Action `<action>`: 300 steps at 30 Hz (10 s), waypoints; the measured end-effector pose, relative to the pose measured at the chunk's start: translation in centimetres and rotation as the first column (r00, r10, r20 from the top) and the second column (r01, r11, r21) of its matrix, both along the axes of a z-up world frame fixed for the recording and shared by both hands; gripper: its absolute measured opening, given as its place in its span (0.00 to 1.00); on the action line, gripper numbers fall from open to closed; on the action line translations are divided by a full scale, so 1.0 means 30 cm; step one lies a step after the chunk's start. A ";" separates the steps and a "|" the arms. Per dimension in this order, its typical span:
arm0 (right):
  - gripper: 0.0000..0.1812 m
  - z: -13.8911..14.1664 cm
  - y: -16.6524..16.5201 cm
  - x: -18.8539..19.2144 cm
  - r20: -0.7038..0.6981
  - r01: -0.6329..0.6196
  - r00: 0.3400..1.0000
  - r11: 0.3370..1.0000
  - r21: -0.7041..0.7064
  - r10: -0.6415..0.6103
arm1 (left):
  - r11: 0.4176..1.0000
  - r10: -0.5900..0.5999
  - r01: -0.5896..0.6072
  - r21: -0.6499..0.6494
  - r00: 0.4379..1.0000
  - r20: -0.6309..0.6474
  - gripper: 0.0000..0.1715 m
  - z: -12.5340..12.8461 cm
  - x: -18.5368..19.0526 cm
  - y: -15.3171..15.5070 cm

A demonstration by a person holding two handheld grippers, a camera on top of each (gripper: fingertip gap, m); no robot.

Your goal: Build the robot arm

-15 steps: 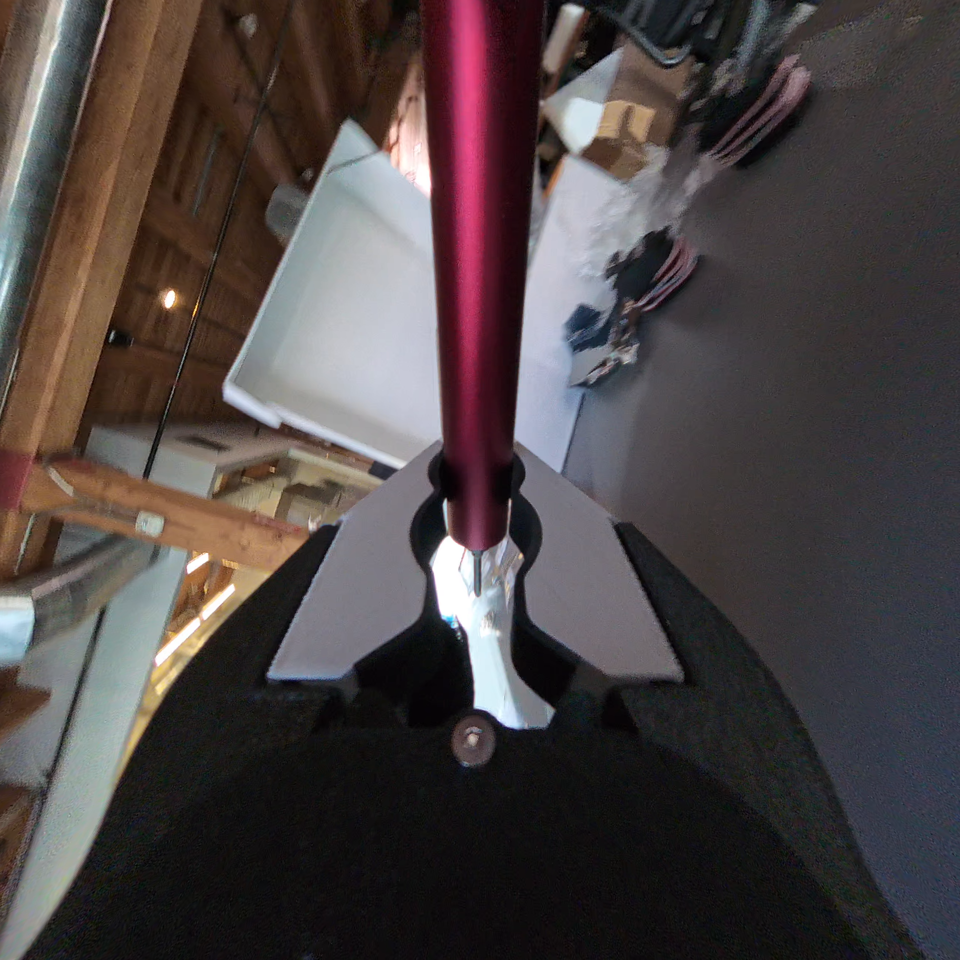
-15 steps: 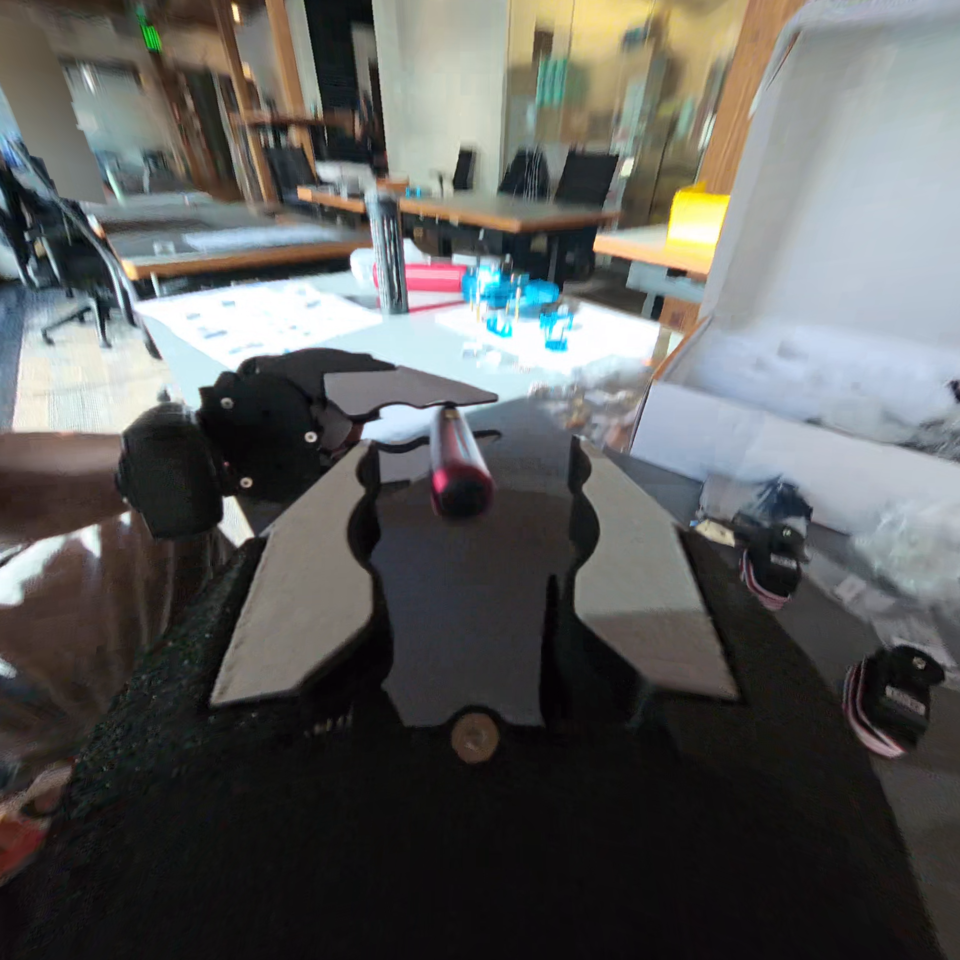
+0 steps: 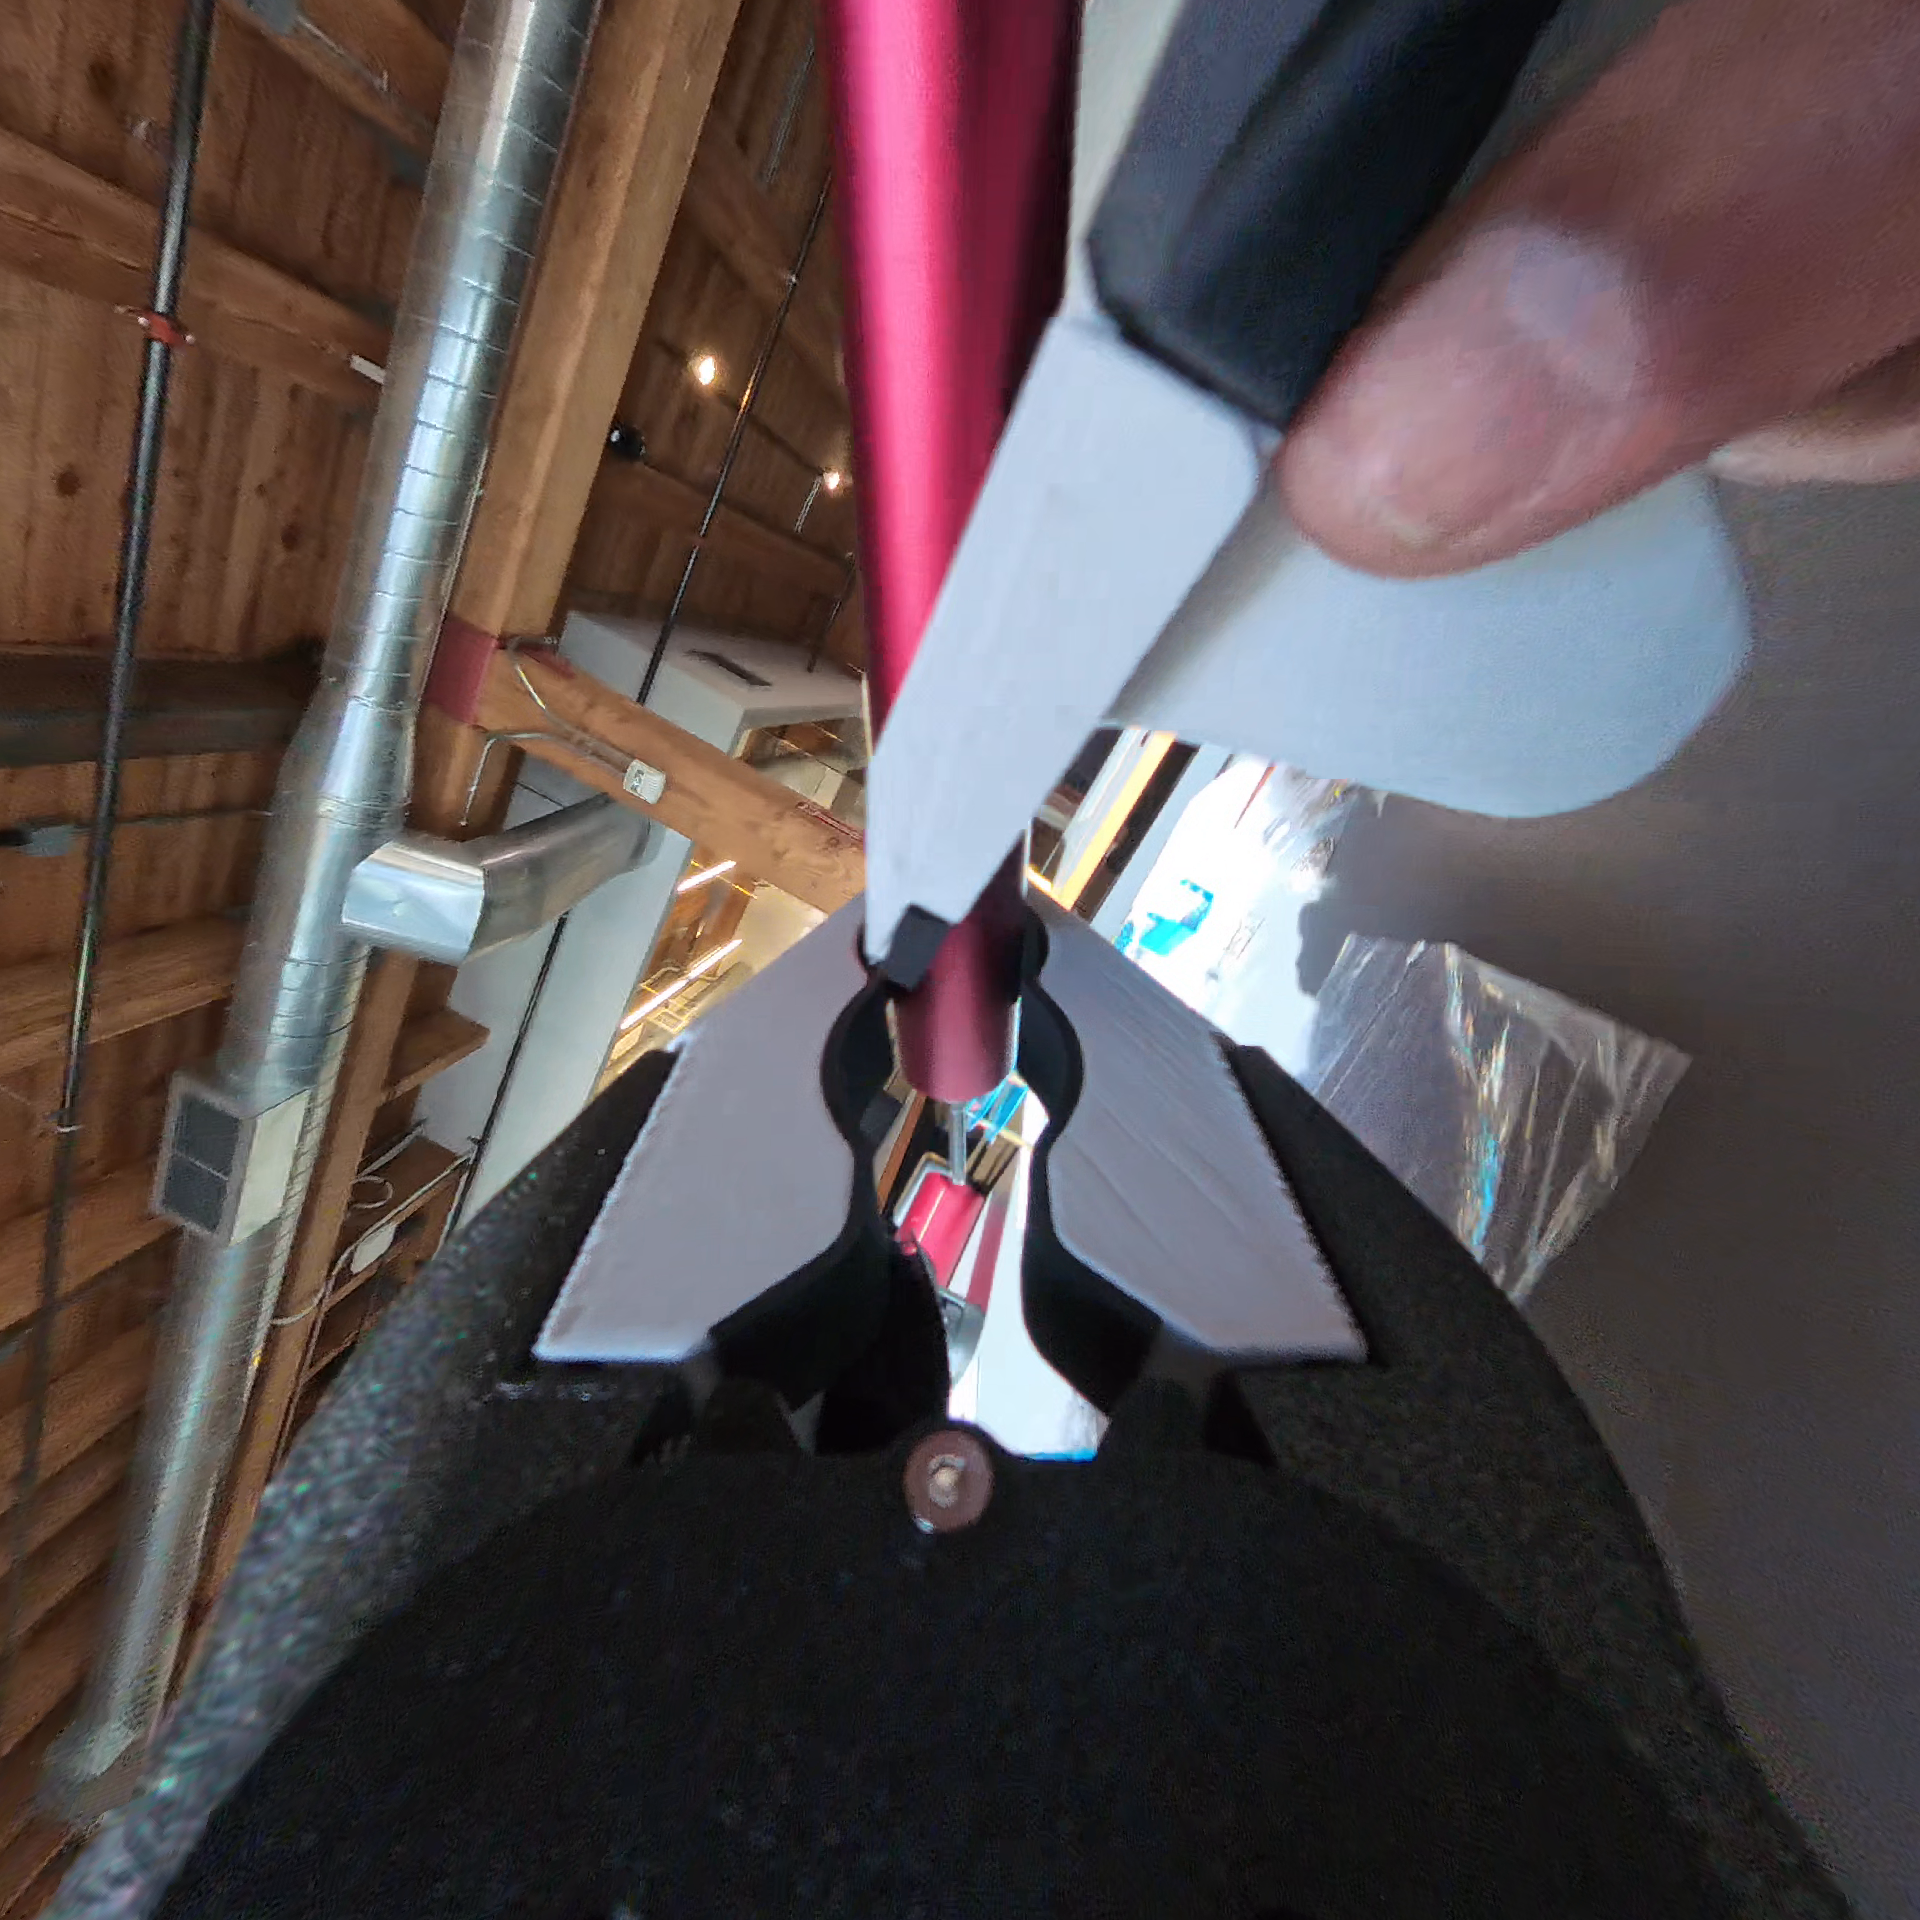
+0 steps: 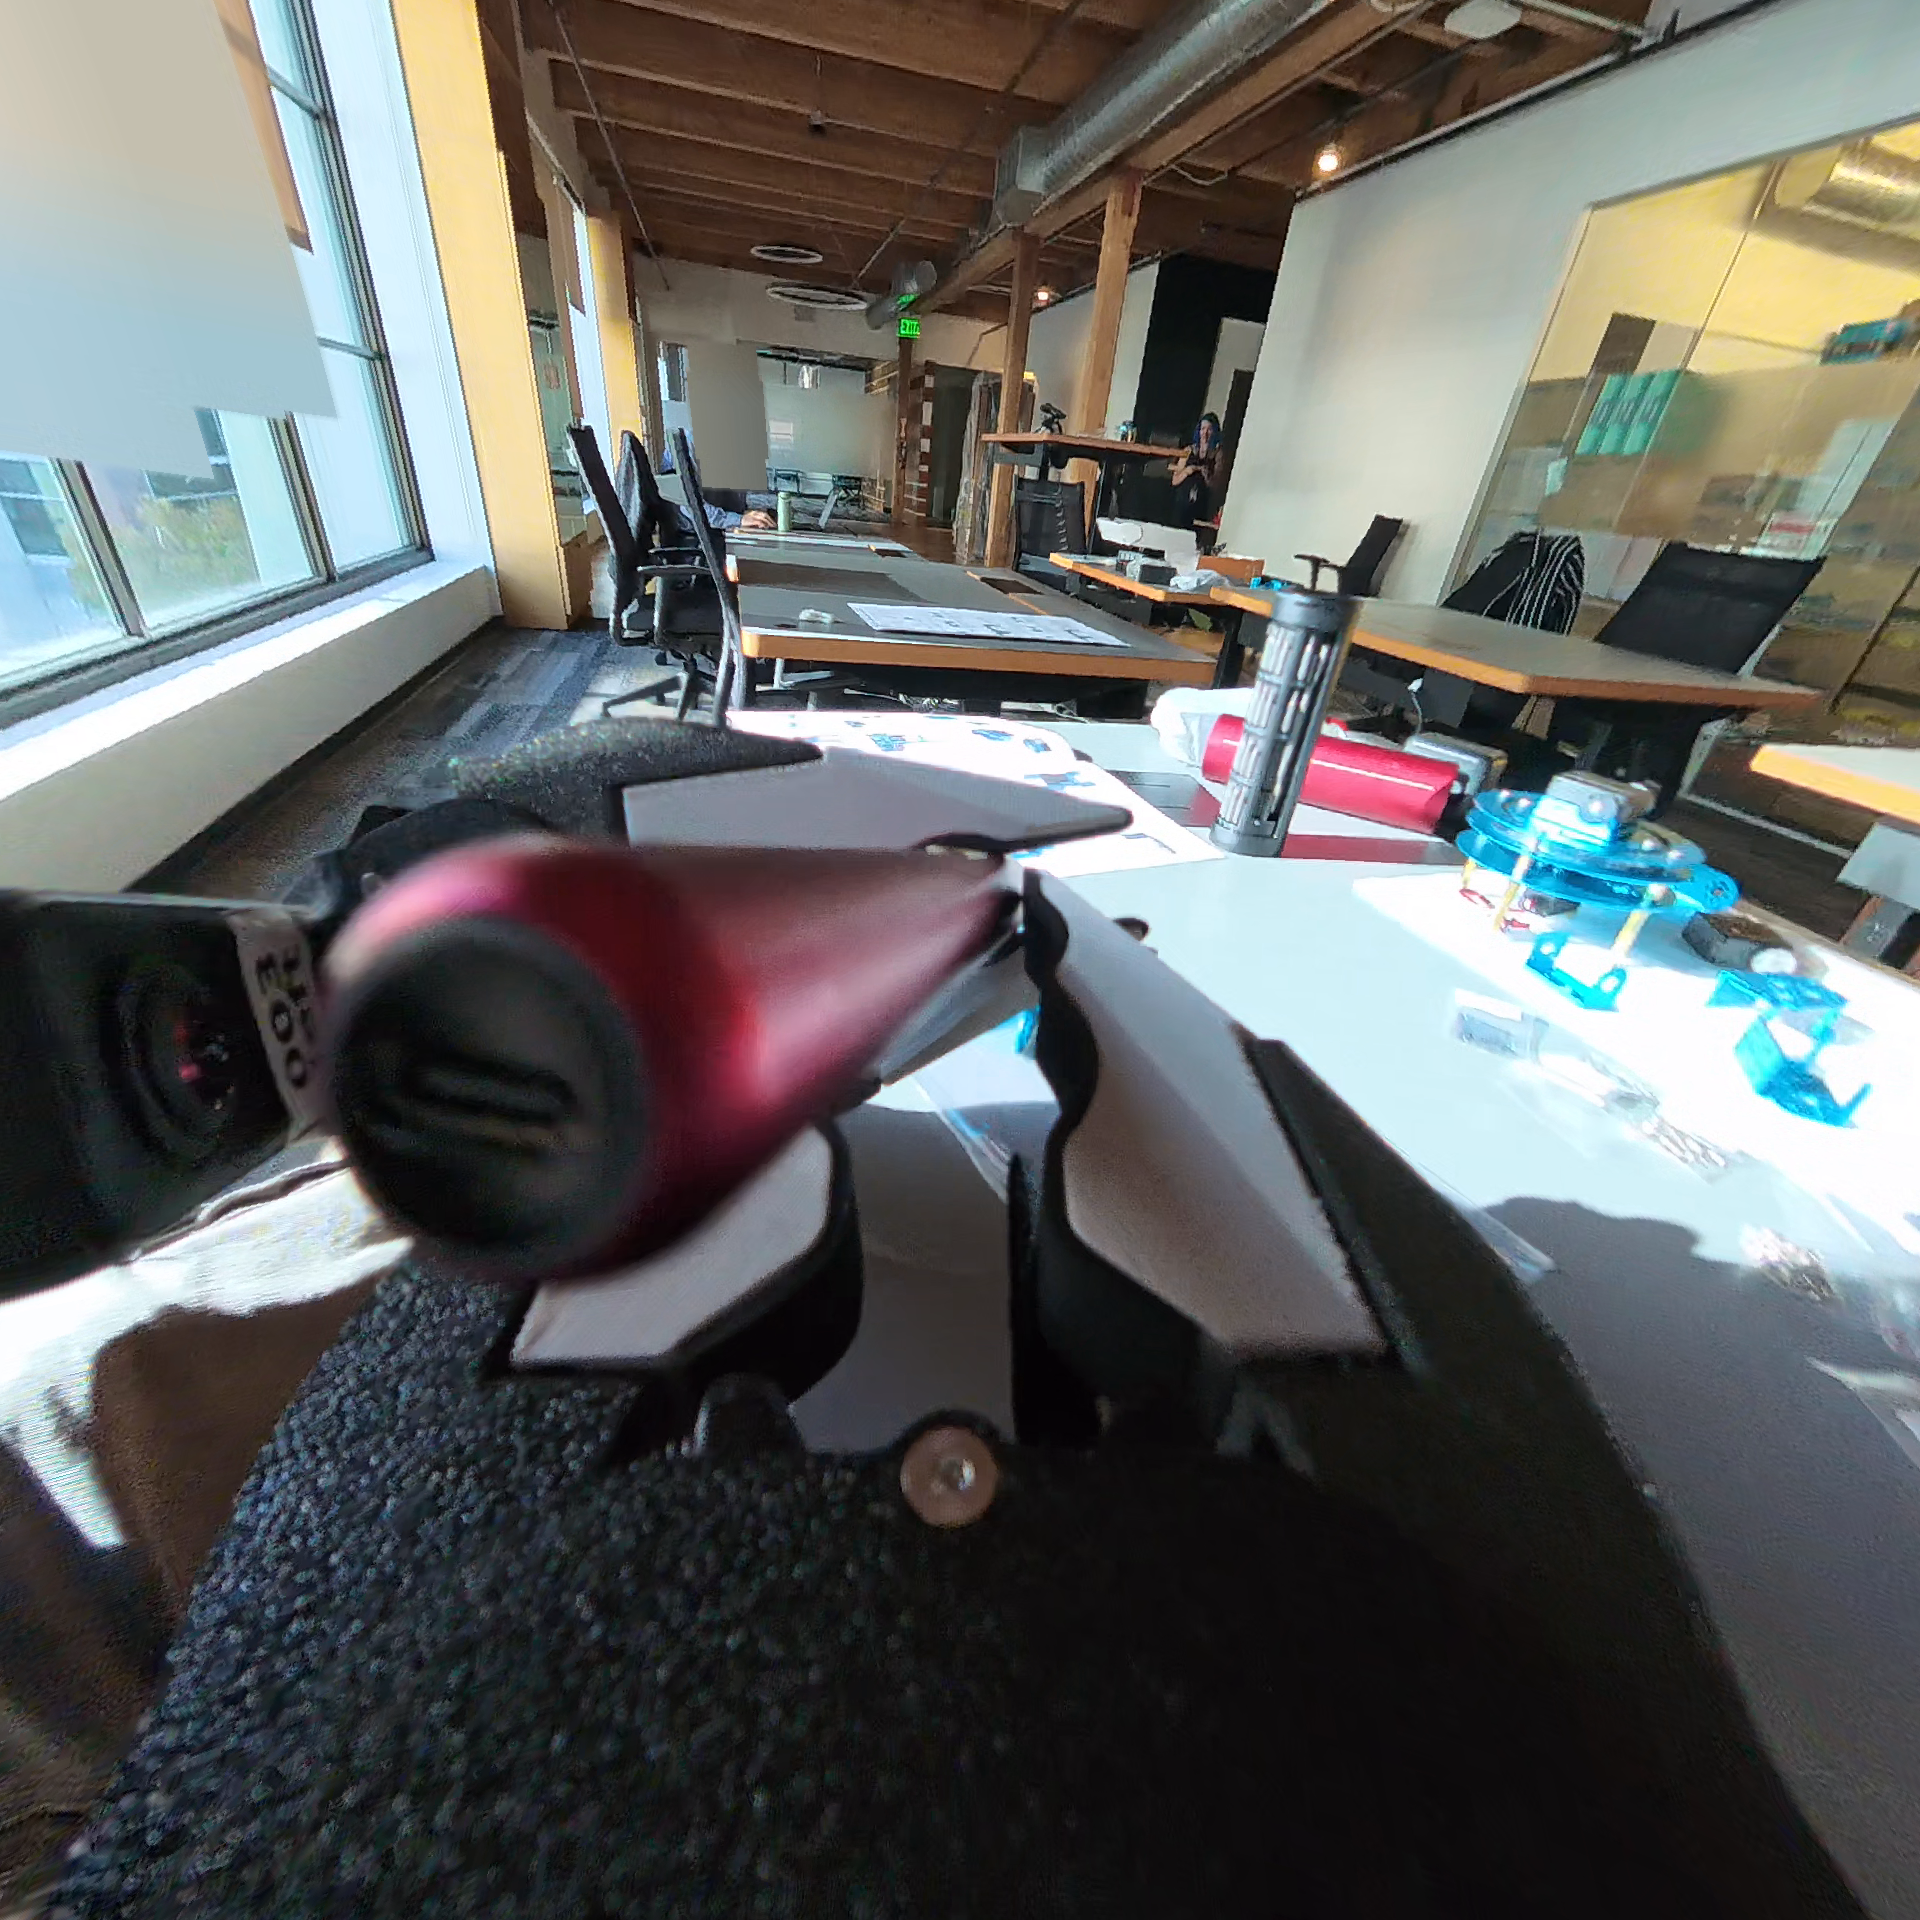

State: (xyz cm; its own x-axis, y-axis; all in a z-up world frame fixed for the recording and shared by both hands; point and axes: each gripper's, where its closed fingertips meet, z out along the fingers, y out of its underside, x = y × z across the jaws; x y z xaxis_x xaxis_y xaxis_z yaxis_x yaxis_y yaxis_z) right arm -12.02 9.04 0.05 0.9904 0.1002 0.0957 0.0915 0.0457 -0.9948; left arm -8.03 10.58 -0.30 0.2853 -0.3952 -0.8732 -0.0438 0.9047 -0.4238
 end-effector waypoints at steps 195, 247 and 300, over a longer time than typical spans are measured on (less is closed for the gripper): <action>0.11 -0.134 0.391 0.096 0.472 -0.610 0.472 0.662 -0.436 0.745 | -0.199 -0.760 -0.484 -0.852 0.625 -0.177 0.03 -0.341 -0.006 0.445; 0.28 -0.534 0.238 -0.066 0.077 -0.068 0.979 0.653 -0.755 0.191 | 0.513 -0.484 -0.288 -0.809 0.681 -0.550 0.20 -0.407 -0.088 0.635; 0.10 -0.522 0.262 0.071 -0.046 0.017 0.995 0.620 -0.784 -0.085 | 0.640 -0.552 -0.197 -0.743 0.555 -0.622 0.22 -0.423 -0.179 0.596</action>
State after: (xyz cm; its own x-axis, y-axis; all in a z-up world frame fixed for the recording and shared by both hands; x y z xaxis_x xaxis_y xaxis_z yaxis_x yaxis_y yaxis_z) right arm -9.88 16.89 -15.61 0.9965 0.0528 -0.0650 -0.0028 -0.7551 -0.6556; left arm -13.41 28.46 -12.98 -0.4699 -0.8771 -0.0992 -0.5447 0.3766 -0.7493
